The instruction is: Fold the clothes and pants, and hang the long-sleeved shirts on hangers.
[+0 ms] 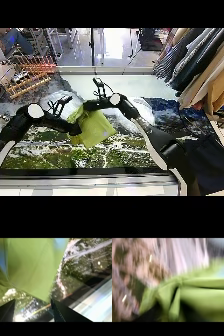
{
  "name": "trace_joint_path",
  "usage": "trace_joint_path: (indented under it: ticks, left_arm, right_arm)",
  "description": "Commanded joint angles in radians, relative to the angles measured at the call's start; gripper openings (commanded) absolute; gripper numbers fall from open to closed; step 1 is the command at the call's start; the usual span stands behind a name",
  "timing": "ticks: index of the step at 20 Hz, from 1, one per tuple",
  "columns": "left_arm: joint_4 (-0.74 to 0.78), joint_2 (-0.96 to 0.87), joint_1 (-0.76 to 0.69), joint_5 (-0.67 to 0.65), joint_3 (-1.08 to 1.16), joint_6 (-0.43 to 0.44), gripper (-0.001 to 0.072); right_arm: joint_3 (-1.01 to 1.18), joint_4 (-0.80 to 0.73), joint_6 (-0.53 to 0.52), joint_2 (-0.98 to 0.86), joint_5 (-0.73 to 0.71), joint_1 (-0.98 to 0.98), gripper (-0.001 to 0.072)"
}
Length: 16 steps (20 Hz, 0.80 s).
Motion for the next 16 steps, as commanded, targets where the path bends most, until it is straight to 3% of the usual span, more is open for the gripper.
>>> trace_joint_path:
  ticks: [1,2,4,6,7,8,10,11,12,13,15,16]
  left_arm:
    - [-0.005,-0.036,-0.005,0.083,0.0,0.004,0.0483]
    - [-0.008,-0.058,-0.006,0.101,0.0,0.004,0.0483]
    - [-0.015,-0.112,-0.022,0.158,0.0,0.004,0.0482]
    - [-0.015,-0.174,-0.043,0.214,0.0,0.004,0.0482]
    - [-0.016,-0.203,-0.05,0.229,0.0,0.003,0.0481]
    - [-0.016,-0.226,-0.055,0.246,0.0,0.003,0.0481]
    - [-0.015,-0.253,-0.056,0.283,0.001,0.003,0.048]
    - [-0.014,-0.259,-0.056,0.304,0.001,0.003,0.0459]
    - [-0.014,-0.26,-0.051,0.32,0.001,0.003,0.0411]
    - [-0.014,-0.259,-0.043,0.337,0.001,-0.001,0.0361]
    - [-0.014,-0.259,-0.02,0.369,0.001,-0.017,0.0324]
    - [-0.015,-0.259,-0.003,0.375,0.001,-0.032,0.0227]
  right_arm:
    - [-0.008,0.047,-0.165,-0.005,-0.3,0.025,0.0668]
    - [-0.003,0.047,-0.2,-0.004,-0.298,0.024,0.0625]
    - [-0.002,0.033,-0.23,0.004,-0.26,0.008,0.0625]
    - [-0.003,-0.026,-0.144,0.024,-0.195,-0.027,0.0603]
    - [-0.005,-0.094,-0.05,0.042,-0.134,-0.055,0.0463]
    - [-0.01,-0.16,0.025,0.058,-0.057,-0.085,0.037]
    - [-0.016,-0.238,0.097,0.072,0.154,-0.153,0.0368]
    - [-0.021,-0.236,0.1,0.072,0.257,-0.184,0.0405]
    - [-0.037,-0.233,0.12,0.072,0.348,-0.214,0.0491]
    - [-0.058,-0.23,0.138,0.071,0.419,-0.239,0.0525]
    - [-0.105,-0.174,0.143,0.06,0.529,-0.28,0.0527]
    - [-0.12,-0.138,0.13,0.048,0.551,-0.289,0.0528]
